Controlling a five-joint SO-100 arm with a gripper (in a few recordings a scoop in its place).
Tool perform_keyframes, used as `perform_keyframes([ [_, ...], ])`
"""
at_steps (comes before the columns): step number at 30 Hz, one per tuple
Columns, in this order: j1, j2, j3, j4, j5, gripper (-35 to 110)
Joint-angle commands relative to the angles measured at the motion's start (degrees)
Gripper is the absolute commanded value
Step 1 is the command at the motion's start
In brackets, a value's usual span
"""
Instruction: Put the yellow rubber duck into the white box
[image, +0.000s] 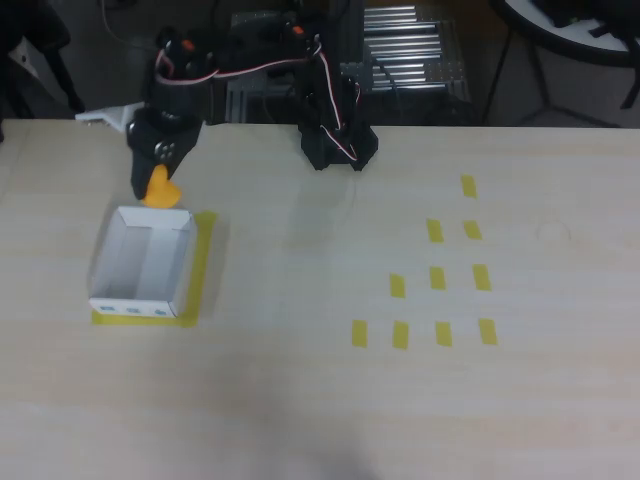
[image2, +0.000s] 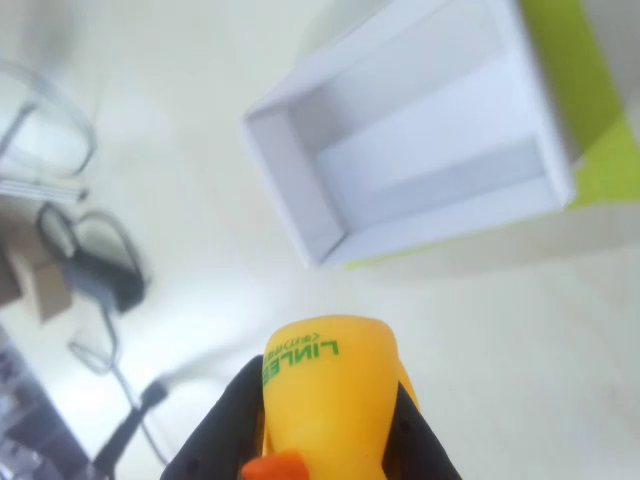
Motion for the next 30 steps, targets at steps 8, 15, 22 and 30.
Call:
perform_keyframes([
  [8,4.04,-7.21,-6.77,-6.77,-2.02,0],
  [15,4.04,-13.36,-9.67,-8.09,-2.9,0],
  [22,3.43,-14.24,-2.81,-15.21,-3.78,0],
  [30,2.37,-13.36,6.24,-20.74,-8.44,0],
])
